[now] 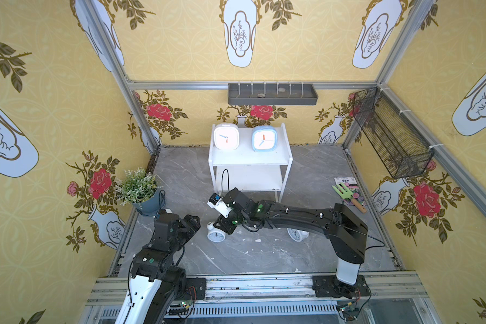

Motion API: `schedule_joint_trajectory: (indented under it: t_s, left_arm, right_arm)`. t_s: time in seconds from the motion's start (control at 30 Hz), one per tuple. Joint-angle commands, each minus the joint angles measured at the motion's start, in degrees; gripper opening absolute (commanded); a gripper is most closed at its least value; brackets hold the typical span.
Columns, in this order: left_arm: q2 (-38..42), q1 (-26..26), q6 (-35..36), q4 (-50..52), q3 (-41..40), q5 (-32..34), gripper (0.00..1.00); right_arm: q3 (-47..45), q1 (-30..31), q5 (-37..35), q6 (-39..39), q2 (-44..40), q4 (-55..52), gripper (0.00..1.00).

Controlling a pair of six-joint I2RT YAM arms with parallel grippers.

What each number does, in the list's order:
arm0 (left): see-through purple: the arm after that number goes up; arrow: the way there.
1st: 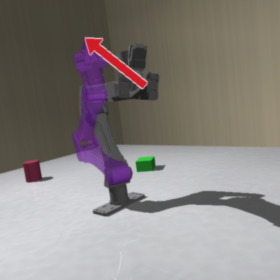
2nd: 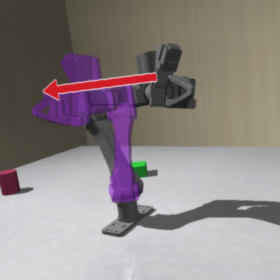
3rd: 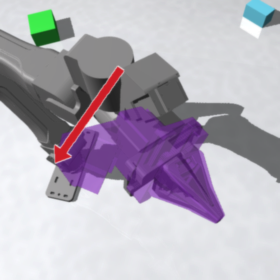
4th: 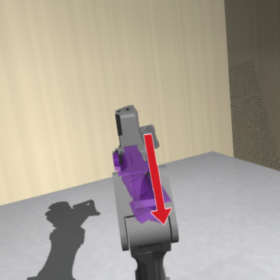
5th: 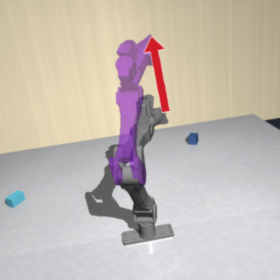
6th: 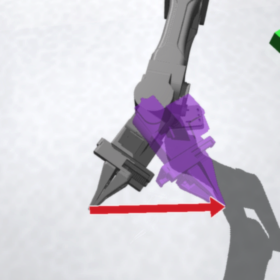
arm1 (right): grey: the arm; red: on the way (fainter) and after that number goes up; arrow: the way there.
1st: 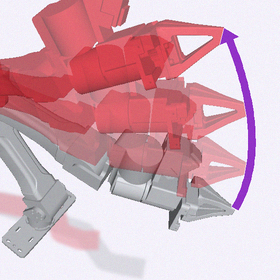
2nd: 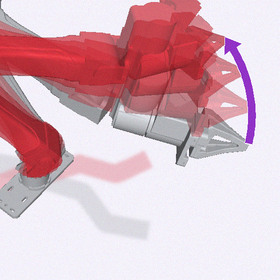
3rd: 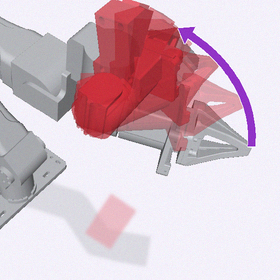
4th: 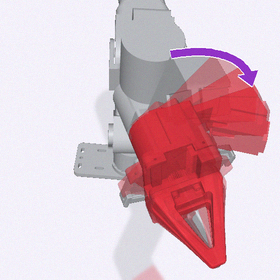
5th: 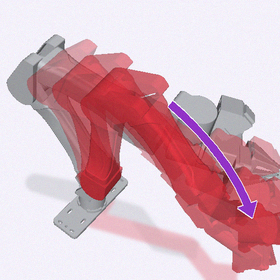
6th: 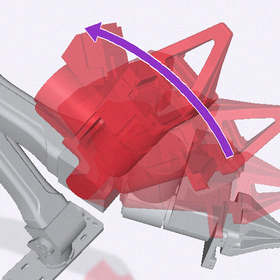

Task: Place the alarm clocks on the shelf by style
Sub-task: Pick up the alarm from the center of the board.

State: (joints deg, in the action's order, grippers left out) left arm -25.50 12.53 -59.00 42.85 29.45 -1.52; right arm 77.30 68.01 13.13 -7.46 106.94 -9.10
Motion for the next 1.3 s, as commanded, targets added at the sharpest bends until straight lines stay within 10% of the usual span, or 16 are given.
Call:
schedule_joint_trajectory:
  t_s: [0.0,0.4,1.27]
  left_arm:
    - [0.18,-0.11,0.78,-0.75,-0.44,0.13,0.79]
    - [-0.23,-0.07,0.63,-1.8,-1.34,-0.58,0.78]
    - [-4.27,-0.11,1.06,-10.89,-3.91,-8.39,0.74]
  right_arm:
    - [0.45,0.11,0.86,0.53,0.62,0.24,0.32]
    - [0.1,0.81,0.37,0.02,-0.04,-0.54,0.0]
    - [-16.59,7.52,-22.75,-19.6,-17.81,-6.95,0.0]
